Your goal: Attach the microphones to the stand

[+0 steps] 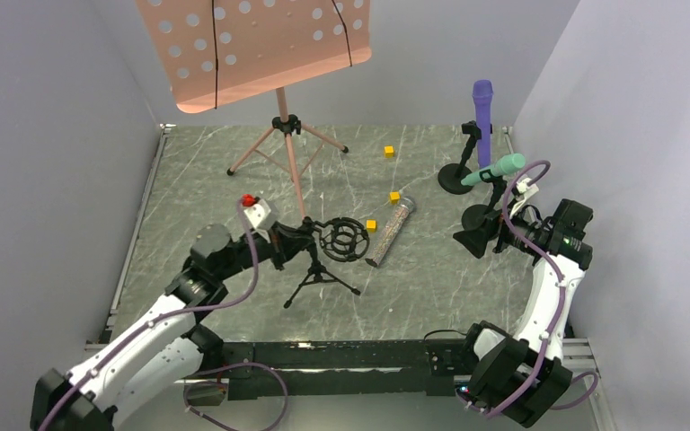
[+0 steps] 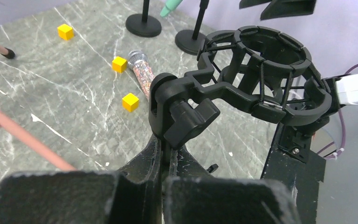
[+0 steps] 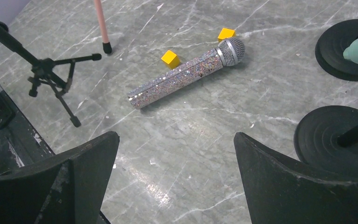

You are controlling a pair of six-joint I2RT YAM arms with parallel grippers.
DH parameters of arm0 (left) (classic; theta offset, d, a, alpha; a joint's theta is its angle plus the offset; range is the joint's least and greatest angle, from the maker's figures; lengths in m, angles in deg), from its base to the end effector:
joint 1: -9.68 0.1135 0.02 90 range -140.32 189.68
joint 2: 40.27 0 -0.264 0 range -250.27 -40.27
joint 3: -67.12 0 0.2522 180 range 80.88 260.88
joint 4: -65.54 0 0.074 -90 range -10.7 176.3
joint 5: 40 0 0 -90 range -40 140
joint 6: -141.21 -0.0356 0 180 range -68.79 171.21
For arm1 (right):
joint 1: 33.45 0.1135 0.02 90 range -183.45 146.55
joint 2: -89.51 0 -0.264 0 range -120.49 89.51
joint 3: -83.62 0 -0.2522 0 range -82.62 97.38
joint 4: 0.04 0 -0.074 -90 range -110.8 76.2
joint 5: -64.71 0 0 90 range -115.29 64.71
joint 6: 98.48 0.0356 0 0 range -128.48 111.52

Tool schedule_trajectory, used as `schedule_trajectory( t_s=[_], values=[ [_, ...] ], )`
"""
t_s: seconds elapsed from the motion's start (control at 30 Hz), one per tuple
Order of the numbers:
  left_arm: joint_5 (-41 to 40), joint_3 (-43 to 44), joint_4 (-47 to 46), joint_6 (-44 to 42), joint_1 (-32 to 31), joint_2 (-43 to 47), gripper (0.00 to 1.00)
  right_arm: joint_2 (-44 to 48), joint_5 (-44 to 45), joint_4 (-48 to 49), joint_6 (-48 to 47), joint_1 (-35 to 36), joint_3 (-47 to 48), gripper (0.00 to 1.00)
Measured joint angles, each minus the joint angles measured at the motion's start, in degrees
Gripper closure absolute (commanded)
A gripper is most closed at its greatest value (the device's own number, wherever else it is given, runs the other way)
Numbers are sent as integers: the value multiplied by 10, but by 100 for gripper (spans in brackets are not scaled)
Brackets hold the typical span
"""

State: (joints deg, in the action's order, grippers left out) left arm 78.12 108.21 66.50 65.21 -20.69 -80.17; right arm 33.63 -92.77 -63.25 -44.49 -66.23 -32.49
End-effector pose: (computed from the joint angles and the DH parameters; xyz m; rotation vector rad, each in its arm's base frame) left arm 0.1425 -0.1030 0.2885 0.6282 1.5318 -0.9811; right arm 0.1621 -0.0653 0.2952 -0.4547 1.9031 0.7165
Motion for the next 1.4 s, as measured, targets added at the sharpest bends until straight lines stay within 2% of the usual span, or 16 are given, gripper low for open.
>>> schedule_trajectory(
  t_s=[0.23, 0.47, 0.53, 0.67, 0.73, 0.8, 1.0, 1.23, 1.33, 1.4],
  values=[
    [-125, -19, -101, -17, -100, -103, 100, -7, 11, 15, 8, 0, -4, 0],
    [-220, -73, -244, -28, -156, -135, 100, -30, 12, 14, 5, 0, -4, 0],
    [-232, -87, -275, -28, -163, -139, 87, -39, 12, 12, -1, 0, -4, 0],
    [-247, -93, -288, -31, -165, -139, 44, -38, 9, 12, -4, 2, -12, 0],
    [-255, -94, -277, -33, -165, -135, 28, -33, 9, 15, -2, 5, -19, 0],
    [-259, -101, -261, -37, -165, -121, 18, -30, 10, 16, 1, 11, -23, 0],
    [-281, -123, -190, -50, -164, -22, 1, -34, 26, 26, 8, 58, -23, 0],
    [-318, -64, 22, -118, -164, 139, 1, -77, 82, 43, 40, 172, -3, 0],
    [-359, -5, 108, -134, -163, 167, 1, -111, 121, 73, 89, 231, 14, 0],
    [-377, 34, 155, -137, -155, 163, 1, -141, 168, 115, 155, 271, 21, 0]
  ],
)
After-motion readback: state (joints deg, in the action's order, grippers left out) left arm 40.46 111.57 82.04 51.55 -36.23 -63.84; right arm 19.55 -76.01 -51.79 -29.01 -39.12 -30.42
